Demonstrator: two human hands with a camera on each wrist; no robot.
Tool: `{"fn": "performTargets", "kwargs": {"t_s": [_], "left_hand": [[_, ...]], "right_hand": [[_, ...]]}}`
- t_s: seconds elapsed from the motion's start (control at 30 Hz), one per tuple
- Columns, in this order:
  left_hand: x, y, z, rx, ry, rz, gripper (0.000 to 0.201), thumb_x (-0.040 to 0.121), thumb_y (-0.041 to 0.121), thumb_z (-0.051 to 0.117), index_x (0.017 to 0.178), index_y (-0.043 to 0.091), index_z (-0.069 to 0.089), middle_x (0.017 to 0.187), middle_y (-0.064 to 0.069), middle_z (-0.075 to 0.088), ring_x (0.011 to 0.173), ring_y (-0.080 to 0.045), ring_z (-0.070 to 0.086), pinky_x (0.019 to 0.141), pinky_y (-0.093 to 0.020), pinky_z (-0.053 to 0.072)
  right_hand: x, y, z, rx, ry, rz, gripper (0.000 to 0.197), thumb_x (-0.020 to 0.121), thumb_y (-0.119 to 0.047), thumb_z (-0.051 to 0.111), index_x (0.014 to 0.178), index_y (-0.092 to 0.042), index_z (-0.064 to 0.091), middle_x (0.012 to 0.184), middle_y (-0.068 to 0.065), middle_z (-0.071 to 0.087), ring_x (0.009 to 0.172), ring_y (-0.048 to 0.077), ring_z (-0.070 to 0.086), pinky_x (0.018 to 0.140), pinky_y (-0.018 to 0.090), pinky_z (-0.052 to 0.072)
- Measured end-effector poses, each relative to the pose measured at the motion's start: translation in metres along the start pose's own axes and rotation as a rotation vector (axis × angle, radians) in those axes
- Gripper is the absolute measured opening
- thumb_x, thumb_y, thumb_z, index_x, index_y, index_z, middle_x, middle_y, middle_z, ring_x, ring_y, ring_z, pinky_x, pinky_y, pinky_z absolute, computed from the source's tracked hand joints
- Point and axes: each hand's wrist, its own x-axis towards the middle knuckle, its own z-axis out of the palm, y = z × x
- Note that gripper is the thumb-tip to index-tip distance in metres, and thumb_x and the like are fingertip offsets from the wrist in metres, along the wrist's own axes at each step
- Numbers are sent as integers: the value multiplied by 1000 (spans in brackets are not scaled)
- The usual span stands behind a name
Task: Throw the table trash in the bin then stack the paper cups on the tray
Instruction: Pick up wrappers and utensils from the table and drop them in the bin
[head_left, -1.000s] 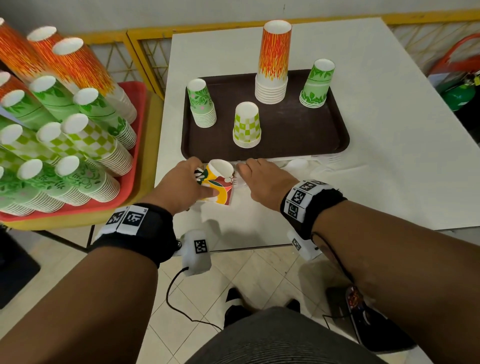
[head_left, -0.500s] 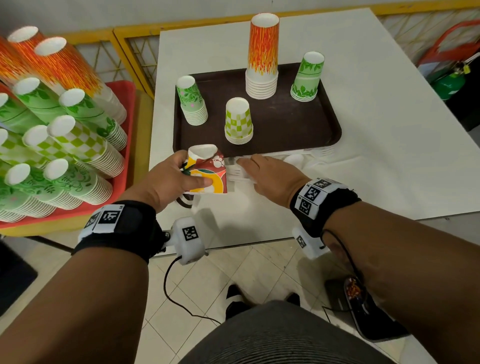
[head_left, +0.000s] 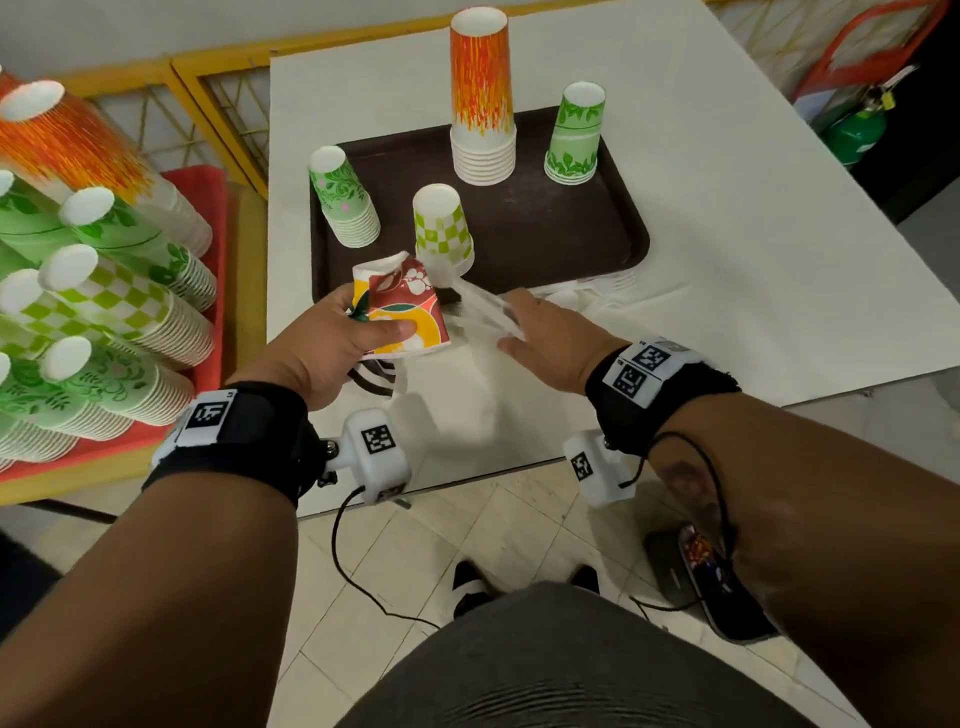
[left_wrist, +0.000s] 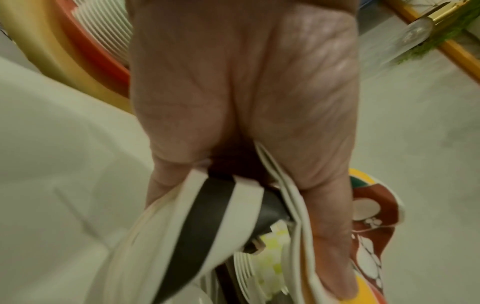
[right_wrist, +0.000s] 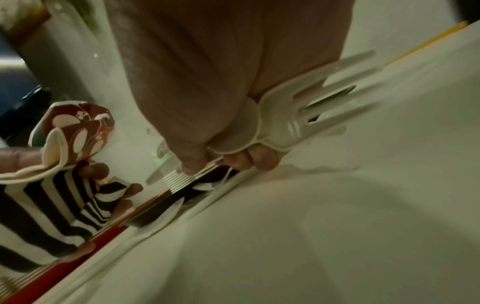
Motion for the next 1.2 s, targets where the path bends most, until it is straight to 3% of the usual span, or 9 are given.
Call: {"fn": "performTargets", "kwargs": {"t_s": [0.2,0.3,0.47,0.6,0.77,0.87,1.1,1.17,1.2], "left_hand": [[25,30,56,-14,-124,25,54,82,5,76,132,13,57,116,-7,73,107,-23,70,90,-34,55],[33,47,91,-1,-206,35,60,79,7,80,133,11,56,115,-7,74,105,-24,72,92,-39,56],[37,71,163,96,-388,58,71,68,13,82,134,8,56,118,-12,73,108,-29,71,97,-45,55],[33,87,235,234,-563,68,68,76,10,81,137,8,52,124,-13,70,114,-30,67,105,-47,49],[16,90,343,463,-740,94,75,67,25,83,135,15,53,121,-15,70,110,-40,68,95,-60,52],[3,79,404,544,-811,81,75,67,26,86,134,17,53,121,-16,69,111,-43,66,95,-61,52],[-22,20,526,688,-997,58,57,74,16,83,127,17,60,108,-3,75,100,-21,71,91,-39,55],[-22,-8,550,728,-1051,4,51,79,12,80,126,15,61,106,-4,75,96,-22,72,87,-38,56],[-18,-24,560,757,-1065,-26,52,78,14,81,126,14,61,106,-5,75,93,-23,73,83,-38,56]], "right_hand": [[-21,26,-18,182,150,167,25,99,-26,54,111,-7,44,104,13,61,94,31,60,78,37,44],[-38,43,-29,318,221,275,32,99,-27,53,119,-4,44,103,12,59,89,29,57,78,38,44],[-78,74,-42,690,362,452,27,99,-25,53,114,-4,43,77,5,47,60,20,45,58,34,41],[-123,98,-55,909,519,555,25,98,-22,49,118,-7,47,78,6,50,58,17,43,51,30,40],[-183,146,-54,1134,696,596,9,91,-18,42,91,-15,51,66,7,41,50,15,34,48,26,29],[-225,178,-47,1237,815,646,22,95,-6,37,85,-15,54,61,6,35,51,15,29,50,27,25],[-321,240,-12,1211,925,931,30,91,7,35,108,-5,57,62,10,42,47,20,36,40,22,33],[-339,255,6,1174,889,1011,28,92,2,42,116,3,56,66,23,48,46,33,41,38,31,41],[-344,266,17,1157,862,1051,27,92,-2,47,117,2,58,76,28,57,56,40,52,47,37,50]]}}
